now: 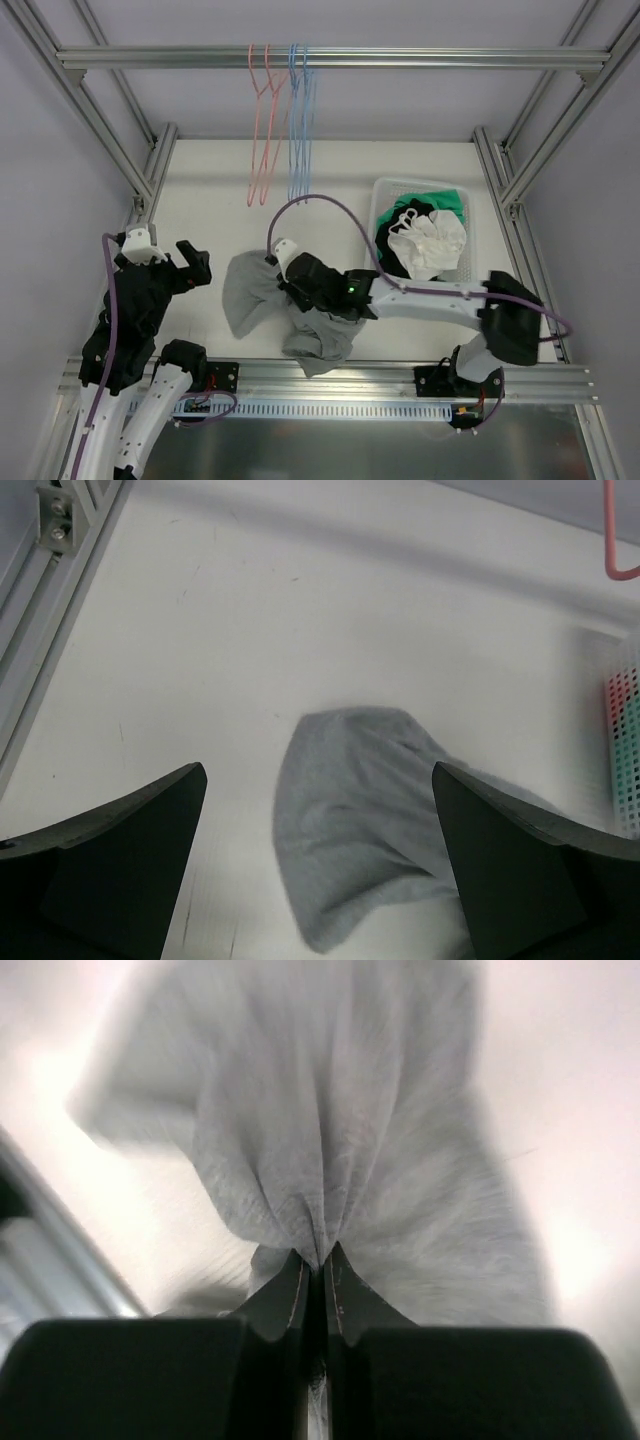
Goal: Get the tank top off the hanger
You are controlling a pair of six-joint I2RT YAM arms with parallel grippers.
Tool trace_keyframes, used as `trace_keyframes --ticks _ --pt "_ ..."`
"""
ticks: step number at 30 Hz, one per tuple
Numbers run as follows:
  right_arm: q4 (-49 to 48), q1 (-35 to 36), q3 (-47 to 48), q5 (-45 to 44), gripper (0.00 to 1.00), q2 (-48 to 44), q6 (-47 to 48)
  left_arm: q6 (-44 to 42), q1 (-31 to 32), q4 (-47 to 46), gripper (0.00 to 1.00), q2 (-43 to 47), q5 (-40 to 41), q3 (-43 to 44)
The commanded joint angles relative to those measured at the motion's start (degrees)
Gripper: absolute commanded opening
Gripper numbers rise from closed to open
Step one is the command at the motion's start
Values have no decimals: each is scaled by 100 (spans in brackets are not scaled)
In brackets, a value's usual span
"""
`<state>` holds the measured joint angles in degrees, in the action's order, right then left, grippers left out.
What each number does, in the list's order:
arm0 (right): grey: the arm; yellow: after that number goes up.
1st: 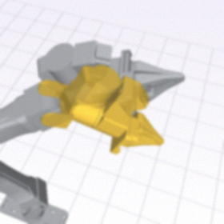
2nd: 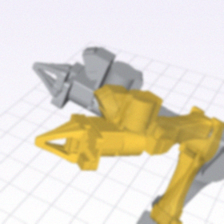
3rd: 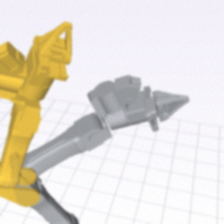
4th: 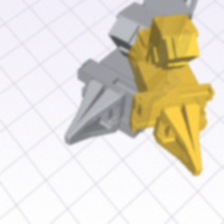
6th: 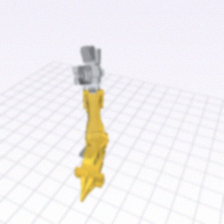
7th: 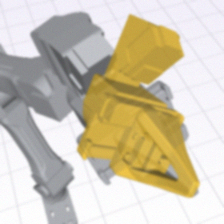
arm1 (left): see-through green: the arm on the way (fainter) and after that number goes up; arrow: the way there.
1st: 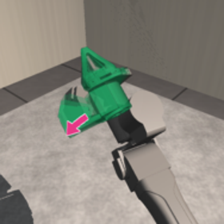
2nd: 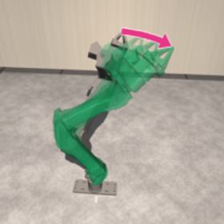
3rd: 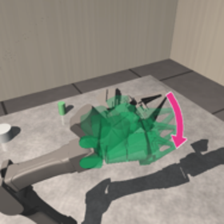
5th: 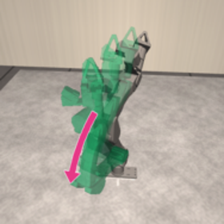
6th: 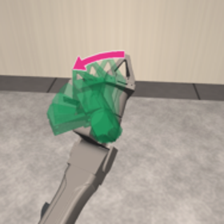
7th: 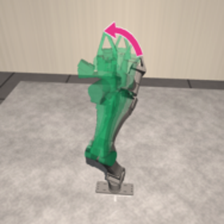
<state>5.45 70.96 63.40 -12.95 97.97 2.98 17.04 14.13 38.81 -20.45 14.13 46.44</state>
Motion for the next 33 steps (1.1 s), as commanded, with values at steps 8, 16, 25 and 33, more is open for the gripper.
trace_keyframes --ticks 8,16,25,33 --pt "1361 76 761 -1491 0 -3775 598 -25 -60 -330 99 472 354 -73" --pt "2934 -99 2755 -3044 0 -4050 1738 -16 -68 -330 99 463 327 -91" --pt "3270 -2761 3759 -1582 0 -3215 1820 -7 -60 -330 99 463 266 -100" --pt "2531 -4037 3444 -693 0 -2907 1917 -60 -60 -356 99 208 151 -91"
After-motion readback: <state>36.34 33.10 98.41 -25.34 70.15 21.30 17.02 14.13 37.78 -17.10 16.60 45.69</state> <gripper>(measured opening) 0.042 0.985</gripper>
